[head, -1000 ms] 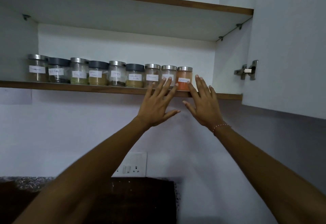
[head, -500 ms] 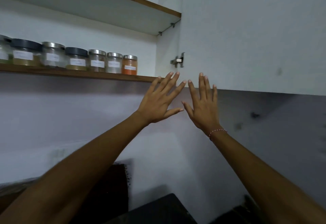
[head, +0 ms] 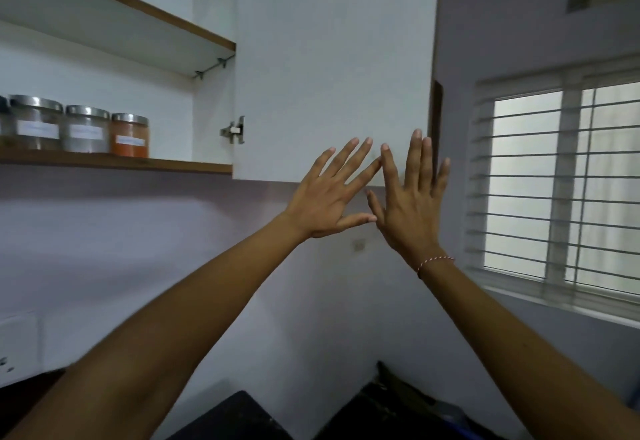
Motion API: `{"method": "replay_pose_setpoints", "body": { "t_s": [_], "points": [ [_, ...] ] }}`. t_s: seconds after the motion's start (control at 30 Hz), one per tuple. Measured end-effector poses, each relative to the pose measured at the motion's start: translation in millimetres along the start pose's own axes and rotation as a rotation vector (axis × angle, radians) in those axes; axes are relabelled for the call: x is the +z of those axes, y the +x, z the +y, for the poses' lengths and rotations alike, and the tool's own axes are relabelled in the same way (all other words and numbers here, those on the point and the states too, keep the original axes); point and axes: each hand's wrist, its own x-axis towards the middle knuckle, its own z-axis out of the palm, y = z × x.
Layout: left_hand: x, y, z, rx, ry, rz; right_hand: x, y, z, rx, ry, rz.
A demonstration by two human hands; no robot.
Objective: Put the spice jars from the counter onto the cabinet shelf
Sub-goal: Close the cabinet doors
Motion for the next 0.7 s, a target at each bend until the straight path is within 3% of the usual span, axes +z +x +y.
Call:
{"method": "replay_pose_setpoints", "body": {
  "t_s": [0.1, 0.2, 0.37, 0.47, 0.6, 0.7],
  "points": [
    [0.9, 21.8, 14.2, 0.058, -0.039, 0.02, -3.4, -6.7, 22.4, 0.081, 0.061, -0.035],
    [1.3, 36.5, 26.1, 0.08, -0.029, 0.006, -1.2, -14.5, 33.8, 0.037, 0.19, -0.09],
    [-4.4, 43.8, 33.3, 0.05, -0.033, -0.038, -5.5, -12.2, 35.2, 0.003, 0.586, -0.133],
    [-15.3, 37.3, 29.7, 0.024, -0.052, -0.063, -15.4, -12.6, 27.6, 0.0, 0.649, -0.129],
    [-27.1, 14.2, 27.0, -0.144, -0.12, -0.09, -30.0, -13.2, 12.9, -0.02, 0.677, -0.12],
    [-38.9, 0.1, 22.3, -0.137, -0.093, -0.055, -39.7, -15.1, -9.2, -0.031, 0.761, -0.033]
  ]
}}
